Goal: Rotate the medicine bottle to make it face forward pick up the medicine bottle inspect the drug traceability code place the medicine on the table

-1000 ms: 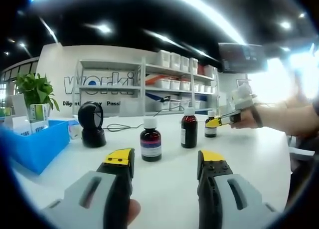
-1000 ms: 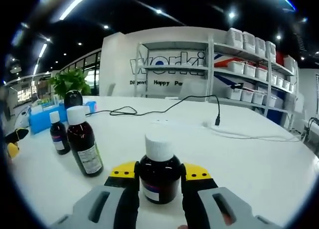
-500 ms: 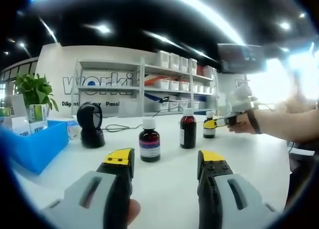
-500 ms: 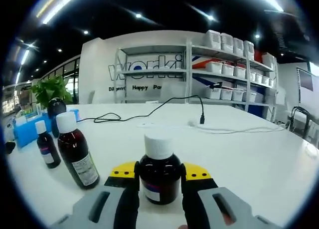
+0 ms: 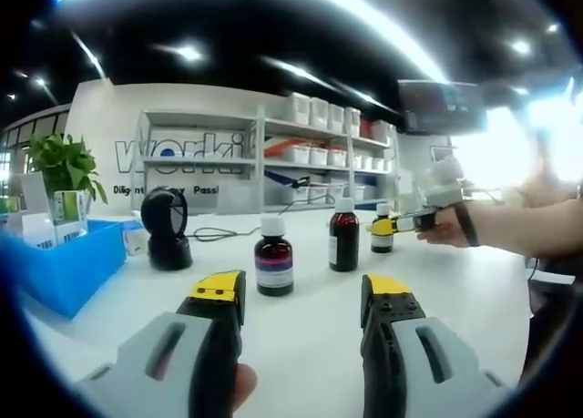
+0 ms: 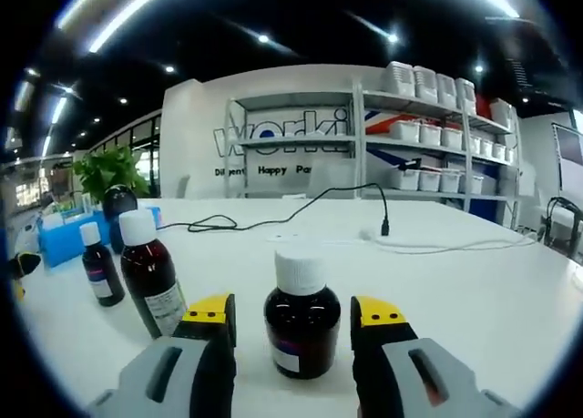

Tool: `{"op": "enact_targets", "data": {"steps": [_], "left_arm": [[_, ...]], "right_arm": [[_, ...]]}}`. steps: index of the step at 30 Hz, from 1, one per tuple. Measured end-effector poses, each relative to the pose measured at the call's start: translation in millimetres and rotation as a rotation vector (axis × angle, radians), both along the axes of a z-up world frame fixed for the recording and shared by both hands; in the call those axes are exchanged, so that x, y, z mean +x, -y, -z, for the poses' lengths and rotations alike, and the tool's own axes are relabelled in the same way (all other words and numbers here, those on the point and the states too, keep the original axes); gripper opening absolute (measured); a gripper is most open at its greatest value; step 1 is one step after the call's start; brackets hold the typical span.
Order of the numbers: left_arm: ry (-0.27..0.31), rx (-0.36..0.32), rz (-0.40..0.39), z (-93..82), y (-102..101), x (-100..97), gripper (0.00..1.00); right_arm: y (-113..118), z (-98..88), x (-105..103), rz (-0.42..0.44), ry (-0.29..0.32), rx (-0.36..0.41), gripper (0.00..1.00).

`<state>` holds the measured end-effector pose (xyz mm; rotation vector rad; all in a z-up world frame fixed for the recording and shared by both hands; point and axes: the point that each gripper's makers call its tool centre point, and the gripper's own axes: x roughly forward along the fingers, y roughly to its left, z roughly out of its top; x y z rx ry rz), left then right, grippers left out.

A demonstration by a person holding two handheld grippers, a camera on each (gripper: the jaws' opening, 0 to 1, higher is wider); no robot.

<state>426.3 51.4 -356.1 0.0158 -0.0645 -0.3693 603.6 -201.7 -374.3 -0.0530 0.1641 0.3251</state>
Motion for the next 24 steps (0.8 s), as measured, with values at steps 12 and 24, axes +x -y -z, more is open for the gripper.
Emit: {"op": "enact_targets", "data": {"steps": [12, 24], "left_arm": [[0.000, -0.003, -0.006, 0.8, -3.7, 1.0, 0.42], [-0.002, 0.002, -0.010, 1.0, -0.2, -0.8, 0.42]], "right_arm": [[10.4, -28.1, -11.8, -0.379, 0.083, 0.067, 0.48], [21.3, -35.5, -25.1, -0.618, 0.069, 0.011, 0.47]]}}
